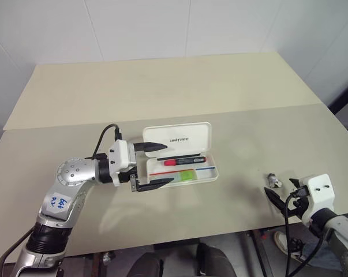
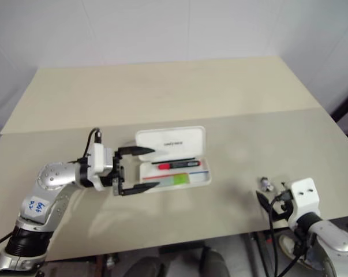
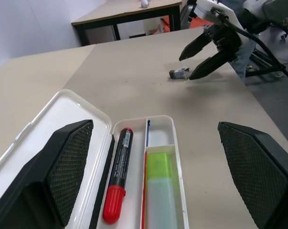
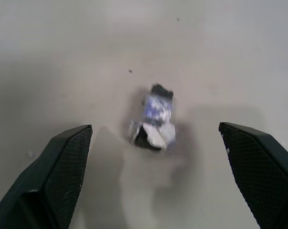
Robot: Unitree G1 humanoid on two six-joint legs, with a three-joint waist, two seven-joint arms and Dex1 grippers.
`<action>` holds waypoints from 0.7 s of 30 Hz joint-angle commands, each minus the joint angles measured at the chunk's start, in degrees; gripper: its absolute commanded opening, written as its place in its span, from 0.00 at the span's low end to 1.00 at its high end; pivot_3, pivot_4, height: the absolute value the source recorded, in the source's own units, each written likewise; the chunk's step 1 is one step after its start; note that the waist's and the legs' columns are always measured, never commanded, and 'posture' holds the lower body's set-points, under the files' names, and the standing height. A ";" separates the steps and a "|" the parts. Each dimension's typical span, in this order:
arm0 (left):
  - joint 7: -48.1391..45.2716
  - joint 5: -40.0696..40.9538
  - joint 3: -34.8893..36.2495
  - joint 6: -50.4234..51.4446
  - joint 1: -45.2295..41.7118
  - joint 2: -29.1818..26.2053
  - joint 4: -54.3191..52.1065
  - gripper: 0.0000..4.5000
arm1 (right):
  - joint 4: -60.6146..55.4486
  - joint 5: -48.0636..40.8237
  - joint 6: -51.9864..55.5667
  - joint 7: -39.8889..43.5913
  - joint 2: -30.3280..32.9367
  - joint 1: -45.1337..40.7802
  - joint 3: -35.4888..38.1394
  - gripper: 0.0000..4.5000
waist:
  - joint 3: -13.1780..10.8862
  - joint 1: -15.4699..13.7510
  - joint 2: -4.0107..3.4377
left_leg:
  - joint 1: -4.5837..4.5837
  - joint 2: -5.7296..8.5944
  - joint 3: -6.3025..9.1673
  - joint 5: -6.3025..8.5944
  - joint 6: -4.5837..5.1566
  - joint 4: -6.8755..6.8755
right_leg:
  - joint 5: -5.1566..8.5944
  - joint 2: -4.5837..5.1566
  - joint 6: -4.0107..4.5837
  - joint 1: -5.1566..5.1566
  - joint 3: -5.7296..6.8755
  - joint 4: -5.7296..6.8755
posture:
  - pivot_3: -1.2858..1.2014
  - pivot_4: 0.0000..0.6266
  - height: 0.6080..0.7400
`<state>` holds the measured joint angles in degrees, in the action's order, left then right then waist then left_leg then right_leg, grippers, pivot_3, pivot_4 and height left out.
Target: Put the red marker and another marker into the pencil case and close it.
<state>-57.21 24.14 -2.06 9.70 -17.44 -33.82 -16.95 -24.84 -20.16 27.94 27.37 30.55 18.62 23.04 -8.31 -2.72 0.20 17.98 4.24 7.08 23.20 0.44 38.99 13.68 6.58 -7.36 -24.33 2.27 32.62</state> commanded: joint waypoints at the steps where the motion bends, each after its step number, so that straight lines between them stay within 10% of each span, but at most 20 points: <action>1: -0.50 -0.37 -0.39 -1.35 -1.49 0.33 0.45 1.00 | -2.09 0.01 -0.78 -2.64 -1.74 -0.30 1.55 1.00 | 0.00 0.09 0.00 | 0.00 0.00 0.00 0.00 0.00 -0.01 | 0.00 0.00 0.00 0.00 -0.03 0.00 | 0.52 0.24 1.00; 21: 0.61 -1.17 0.46 -2.16 -1.79 -0.34 0.34 1.00 | 1.29 1.82 -0.04 -6.63 -4.74 -6.18 -2.16 0.91 | 0.00 1.05 -0.02 | -0.04 0.03 0.05 0.00 0.00 -0.08 | 0.00 0.00 0.00 -0.04 -0.14 0.04 | 0.52 0.24 1.00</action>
<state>-57.07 23.05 -2.75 8.61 -19.43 -33.84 -14.90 -23.29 -18.98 28.00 21.25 24.81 12.51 20.42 -8.31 -1.67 0.18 17.94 4.27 7.13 23.20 0.44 38.91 13.68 6.58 -7.36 -24.37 2.13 32.66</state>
